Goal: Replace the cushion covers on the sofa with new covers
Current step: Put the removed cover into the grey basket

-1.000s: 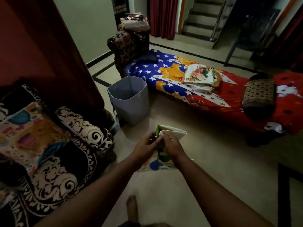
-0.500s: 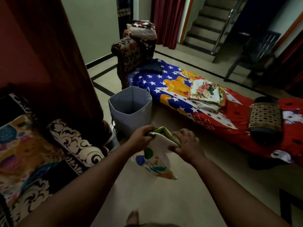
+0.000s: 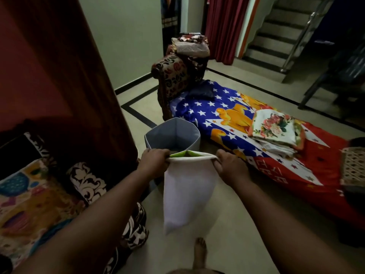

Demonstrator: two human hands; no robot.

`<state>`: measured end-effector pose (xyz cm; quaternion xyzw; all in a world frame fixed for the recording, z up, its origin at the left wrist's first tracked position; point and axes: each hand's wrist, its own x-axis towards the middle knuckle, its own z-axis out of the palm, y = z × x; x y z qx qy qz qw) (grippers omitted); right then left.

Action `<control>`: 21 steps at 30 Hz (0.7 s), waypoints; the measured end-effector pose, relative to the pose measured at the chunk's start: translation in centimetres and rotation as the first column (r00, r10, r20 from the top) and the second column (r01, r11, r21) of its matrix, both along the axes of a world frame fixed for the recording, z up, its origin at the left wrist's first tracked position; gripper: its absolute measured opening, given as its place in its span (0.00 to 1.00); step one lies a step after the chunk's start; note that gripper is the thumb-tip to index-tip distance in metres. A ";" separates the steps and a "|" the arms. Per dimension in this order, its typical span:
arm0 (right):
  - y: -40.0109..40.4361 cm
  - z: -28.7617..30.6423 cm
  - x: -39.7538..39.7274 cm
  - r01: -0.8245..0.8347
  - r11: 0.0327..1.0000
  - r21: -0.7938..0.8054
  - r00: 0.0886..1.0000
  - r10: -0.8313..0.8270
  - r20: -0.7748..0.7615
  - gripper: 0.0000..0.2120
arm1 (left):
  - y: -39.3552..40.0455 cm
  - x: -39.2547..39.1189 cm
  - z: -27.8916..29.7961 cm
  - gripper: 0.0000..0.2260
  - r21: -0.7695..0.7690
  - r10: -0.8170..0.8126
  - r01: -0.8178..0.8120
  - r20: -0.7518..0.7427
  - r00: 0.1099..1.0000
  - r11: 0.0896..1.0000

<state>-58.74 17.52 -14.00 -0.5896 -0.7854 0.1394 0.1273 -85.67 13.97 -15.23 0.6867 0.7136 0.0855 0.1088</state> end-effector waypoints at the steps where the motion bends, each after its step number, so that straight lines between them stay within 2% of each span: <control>1: 1.6 0.0 0.1 0.012 0.997 -0.073 0.993 -0.021 -0.119 0.09 | 1.1 -0.2 0.0 0.06 -0.055 0.046 -0.037 0.177 0.983 0.998; 2: 3.6 -0.2 0.3 -0.008 0.986 -0.166 0.970 -0.033 -0.241 0.08 | 2.4 -0.5 0.1 0.05 -0.114 0.096 -0.058 0.363 0.927 0.992; 4: 7.1 -0.1 0.5 -0.076 0.945 -0.317 0.858 -0.099 -0.503 0.07 | 4.5 -0.6 0.4 0.04 -0.208 0.209 -0.094 0.652 0.729 0.974; 5: 8.6 0.1 0.5 -0.100 0.924 -0.368 0.760 -0.168 -0.628 0.09 | 5.6 -0.8 0.7 0.05 -0.230 0.259 -0.128 0.744 0.616 0.965; 7: 11.4 0.6 0.4 -0.150 0.898 -0.414 0.476 -0.301 -0.826 0.21 | 7.8 -0.9 1.4 0.08 -0.229 0.297 -0.204 0.853 0.430 0.952; 8: 13.2 0.5 0.5 -0.200 0.880 -0.431 0.327 -0.354 -0.876 0.27 | 9.1 -0.8 1.9 0.10 -0.221 0.295 -0.234 0.887 0.357 0.947; 9: 14.7 0.5 0.2 -0.268 0.857 -0.440 0.226 -0.388 -0.894 0.31 | 10.4 -0.6 2.8 0.11 -0.213 0.285 -0.258 0.914 0.287 0.942; 10: 16.1 0.1 -0.3 -0.323 0.828 -0.458 0.238 -0.397 -0.886 0.31 | 11.8 -0.4 3.9 0.13 -0.197 0.257 -0.264 0.942 0.216 0.944; 11: 16.9 -0.1 -1.0 -0.360 0.801 -0.478 0.316 -0.378 -0.870 0.31 | 13.0 -0.1 5.3 0.14 -0.169 0.210 -0.248 0.967 0.147 0.954; 13: 19.0 -1.5 -2.8 -0.374 0.753 -0.541 0.543 -0.295 -0.786 0.26 | 16.3 -0.1 8.4 0.17 -0.101 0.106 -0.198 0.994 0.014 0.975; 14: 20.0 -2.2 -4.0 -0.359 0.746 -0.560 0.606 -0.270 -0.748 0.22 | 18.0 -0.6 9.7 0.18 -0.080 0.072 -0.185 0.996 -0.045 0.980; 15: 21.2 -2.6 -5.1 -0.328 0.752 -0.572 0.610 -0.294 -0.736 0.19 | 19.7 -1.3 10.5 0.20 -0.062 0.052 -0.187 0.997 -0.056 0.981; 16: 22.1 -2.5 -6.0 -0.284 0.760 -0.584 0.576 -0.352 -0.738 0.18 | 21.1 -2.4 10.5 0.23 -0.062 0.058 -0.209 0.998 -0.028 0.976; 18: 24.3 -1.9 -8.3 -0.222 0.777 -0.589 0.486 -0.435 -0.758 0.18 | 22.9 -5.1 8.6 0.33 -0.119 0.159 -0.280 0.979 0.127 0.953; 19: 25.6 -1.8 -9.5 -0.188 0.792 -0.580 0.473 -0.445 -0.760 0.21 | 23.2 -6.3 6.8 0.40 -0.207 0.253 -0.248 0.952 0.173 0.947; 21: 27.9 -2.2 -11.4 -0.115 0.801 -0.587 0.504 -0.462 -0.730 0.25 | 22.8 -7.4 1.9 0.50 -0.430 0.448 -0.136 0.882 0.147 0.892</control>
